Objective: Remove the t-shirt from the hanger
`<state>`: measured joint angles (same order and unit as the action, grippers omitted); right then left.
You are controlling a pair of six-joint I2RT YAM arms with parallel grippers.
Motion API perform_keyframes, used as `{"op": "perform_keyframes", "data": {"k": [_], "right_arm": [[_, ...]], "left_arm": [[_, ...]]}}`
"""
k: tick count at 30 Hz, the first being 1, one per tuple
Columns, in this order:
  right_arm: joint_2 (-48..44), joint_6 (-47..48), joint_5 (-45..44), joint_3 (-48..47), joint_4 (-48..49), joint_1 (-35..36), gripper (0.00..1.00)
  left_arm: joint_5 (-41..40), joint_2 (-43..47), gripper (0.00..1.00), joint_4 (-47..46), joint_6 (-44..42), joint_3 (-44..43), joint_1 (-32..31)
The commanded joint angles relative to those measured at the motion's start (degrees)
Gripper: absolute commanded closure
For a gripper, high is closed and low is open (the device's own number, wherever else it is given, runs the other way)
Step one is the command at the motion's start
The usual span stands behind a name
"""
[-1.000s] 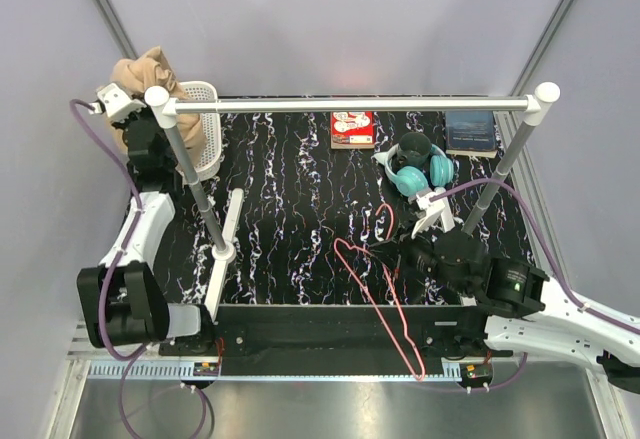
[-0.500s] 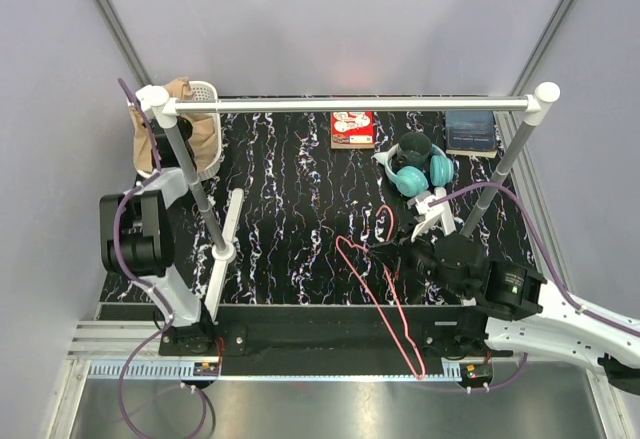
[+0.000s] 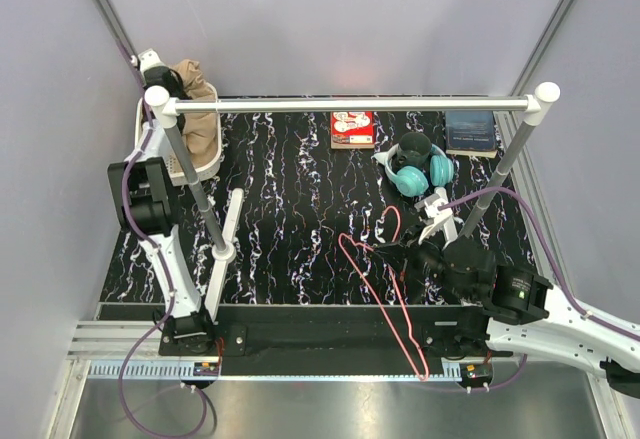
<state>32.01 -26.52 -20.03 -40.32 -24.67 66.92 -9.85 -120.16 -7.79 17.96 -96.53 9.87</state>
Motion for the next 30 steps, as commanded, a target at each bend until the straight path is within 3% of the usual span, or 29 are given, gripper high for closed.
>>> {"op": "perform_keyframes", "data": {"k": [1,5,12,15,16,19,23,30], "right_arm": [[-0.02,1.21,-0.80,-0.29,3.22,0.06,1.00],[-0.72,0.95,-0.97,-0.03,3.57,0.06,1.00],[-0.46,1.56,-0.71,-0.47,3.75,0.06,1.00],[-0.02,1.39,-0.71,-0.55,3.75,0.06,1.00],[0.42,1.47,-0.80,-0.47,3.83,0.06,1.00],[1.47,1.04,-0.54,-0.38,4.54,0.06,1.00],[3.23,0.25,0.08,-2.13,4.63,-0.03,1.00],[6.92,-2.13,1.04,-6.79,4.45,-0.03,1.00]], "left_arm": [[3.43,-5.07,1.00,18.93,0.50,-14.44,1.11],[5.71,-9.47,1.00,28.52,2.52,-19.75,3.14],[5.45,-10.09,0.96,29.41,2.00,-17.02,4.98],[4.84,-9.84,0.67,30.47,1.47,-17.29,5.33],[4.66,-9.48,0.43,30.38,1.47,-17.11,5.25],[4.83,-6.50,0.13,30.12,2.87,-15.10,5.25],[7.38,-1.93,0.03,30.12,5.94,-12.63,5.25],[7.38,7.21,0.01,29.94,8.67,-4.82,5.42]]}}
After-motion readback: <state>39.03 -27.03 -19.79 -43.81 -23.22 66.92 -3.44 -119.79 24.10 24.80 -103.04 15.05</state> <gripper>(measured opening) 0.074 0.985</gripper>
